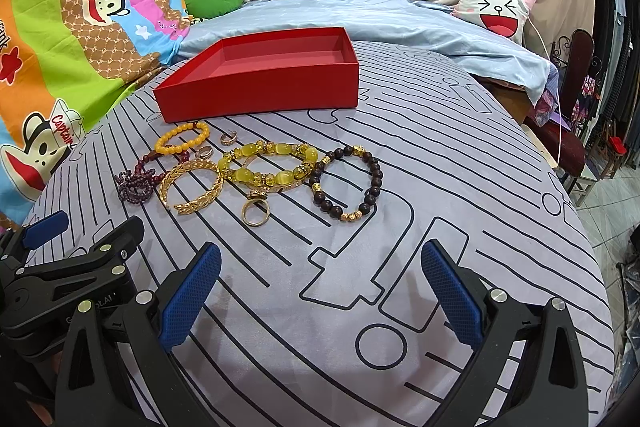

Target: Organize jewelry

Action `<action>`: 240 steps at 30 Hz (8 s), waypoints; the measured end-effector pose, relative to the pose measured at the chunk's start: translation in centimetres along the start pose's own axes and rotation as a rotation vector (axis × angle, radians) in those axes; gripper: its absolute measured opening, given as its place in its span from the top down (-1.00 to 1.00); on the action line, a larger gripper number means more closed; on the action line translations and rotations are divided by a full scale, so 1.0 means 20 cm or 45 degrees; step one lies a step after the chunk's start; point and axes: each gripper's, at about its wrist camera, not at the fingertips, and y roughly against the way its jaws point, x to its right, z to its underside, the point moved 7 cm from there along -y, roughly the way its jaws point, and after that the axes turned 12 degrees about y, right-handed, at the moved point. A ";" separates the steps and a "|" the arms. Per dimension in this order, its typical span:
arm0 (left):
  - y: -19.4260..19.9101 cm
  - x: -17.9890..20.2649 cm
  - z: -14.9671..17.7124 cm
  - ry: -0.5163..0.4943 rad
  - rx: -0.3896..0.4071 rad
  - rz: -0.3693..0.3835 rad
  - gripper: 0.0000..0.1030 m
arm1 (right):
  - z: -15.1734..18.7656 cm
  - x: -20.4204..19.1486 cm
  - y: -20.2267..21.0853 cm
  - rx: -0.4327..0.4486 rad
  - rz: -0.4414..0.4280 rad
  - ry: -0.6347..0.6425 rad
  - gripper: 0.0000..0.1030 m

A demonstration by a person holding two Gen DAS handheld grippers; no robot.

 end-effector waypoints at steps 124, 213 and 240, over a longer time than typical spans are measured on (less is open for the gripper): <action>-0.15 -0.11 -0.12 0.092 -0.170 0.143 0.87 | -0.13 0.27 -0.32 -0.184 0.007 -0.072 0.85; -1.11 0.56 -1.33 -0.160 -0.130 0.278 0.81 | -1.39 0.26 -1.27 -0.138 -0.291 0.007 0.83; -0.34 0.29 -1.06 -0.039 0.075 0.291 0.07 | -1.00 0.28 -0.39 0.124 -0.185 -0.015 -0.05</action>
